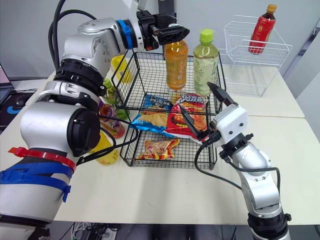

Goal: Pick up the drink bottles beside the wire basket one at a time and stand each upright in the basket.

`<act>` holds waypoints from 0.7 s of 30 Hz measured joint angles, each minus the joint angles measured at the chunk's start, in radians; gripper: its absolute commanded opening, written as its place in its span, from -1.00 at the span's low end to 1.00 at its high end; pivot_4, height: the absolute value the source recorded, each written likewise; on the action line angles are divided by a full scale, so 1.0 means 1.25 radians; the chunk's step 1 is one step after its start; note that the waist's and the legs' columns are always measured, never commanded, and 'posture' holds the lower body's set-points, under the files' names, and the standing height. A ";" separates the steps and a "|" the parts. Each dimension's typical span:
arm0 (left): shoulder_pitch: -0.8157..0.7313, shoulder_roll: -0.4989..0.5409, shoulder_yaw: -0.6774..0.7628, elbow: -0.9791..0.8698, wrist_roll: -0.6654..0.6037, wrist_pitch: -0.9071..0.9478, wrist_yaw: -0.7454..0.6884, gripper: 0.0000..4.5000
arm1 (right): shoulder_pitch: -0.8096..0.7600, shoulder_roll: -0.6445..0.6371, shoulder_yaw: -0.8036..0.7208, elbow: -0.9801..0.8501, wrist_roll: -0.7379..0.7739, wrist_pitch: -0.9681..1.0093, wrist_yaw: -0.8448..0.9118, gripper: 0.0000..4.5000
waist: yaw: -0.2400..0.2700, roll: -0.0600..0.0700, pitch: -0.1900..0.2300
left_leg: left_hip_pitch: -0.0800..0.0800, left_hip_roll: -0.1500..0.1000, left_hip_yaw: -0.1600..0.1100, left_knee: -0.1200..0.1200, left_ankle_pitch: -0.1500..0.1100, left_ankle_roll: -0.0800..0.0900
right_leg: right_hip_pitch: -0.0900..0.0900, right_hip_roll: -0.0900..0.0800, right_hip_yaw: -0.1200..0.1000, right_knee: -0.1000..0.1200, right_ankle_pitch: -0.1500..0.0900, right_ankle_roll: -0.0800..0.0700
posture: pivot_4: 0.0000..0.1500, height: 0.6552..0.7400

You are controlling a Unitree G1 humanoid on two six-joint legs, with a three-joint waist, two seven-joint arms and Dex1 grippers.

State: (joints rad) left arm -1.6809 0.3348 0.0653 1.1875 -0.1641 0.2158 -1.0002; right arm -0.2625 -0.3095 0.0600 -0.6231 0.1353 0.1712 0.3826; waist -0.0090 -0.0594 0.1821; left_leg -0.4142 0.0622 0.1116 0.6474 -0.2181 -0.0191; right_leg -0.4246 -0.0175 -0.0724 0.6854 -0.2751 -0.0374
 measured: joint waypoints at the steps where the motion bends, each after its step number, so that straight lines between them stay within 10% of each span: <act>1: 0.000 0.001 0.001 -0.001 0.001 0.000 -0.001 1.00 | 0.000 0.000 0.000 0.000 0.000 0.000 0.000 1.00 | 0.000 0.000 0.000 | 0.000 0.000 0.000 0.000 0.000 0.000 | 0.000 0.000 0.000 0.000 0.000 0.000 | 1.00 1.00; 12: 0.102 0.178 0.084 -0.259 -0.072 0.166 -0.010 1.00 | -0.028 0.001 0.004 0.029 0.032 -0.009 0.044 1.00 | -0.023 0.000 0.000 | 0.007 0.000 0.001 0.000 0.002 -0.003 | 0.002 0.000 0.003 0.008 -0.001 -0.002 | 1.00 1.00; 21: 0.580 0.459 0.319 -0.796 -0.107 0.335 0.146 1.00 | -0.138 -0.018 0.032 0.164 0.159 -0.030 0.227 1.00 | -0.035 0.000 0.000 | 0.012 0.001 0.001 -0.001 0.003 -0.005 | 0.004 0.001 0.005 0.012 -0.001 -0.003 | 1.00 1.00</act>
State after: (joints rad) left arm -0.9564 0.9090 0.4644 0.1920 -0.2980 0.6346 -0.8173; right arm -0.4348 -0.3321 0.0997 -0.4179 0.3339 0.1338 0.6668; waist -0.0533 -0.0595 0.1817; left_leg -0.3994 0.0638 0.1129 0.6458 -0.2141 -0.0255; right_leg -0.4198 -0.0162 -0.0667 0.7007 -0.2768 -0.0406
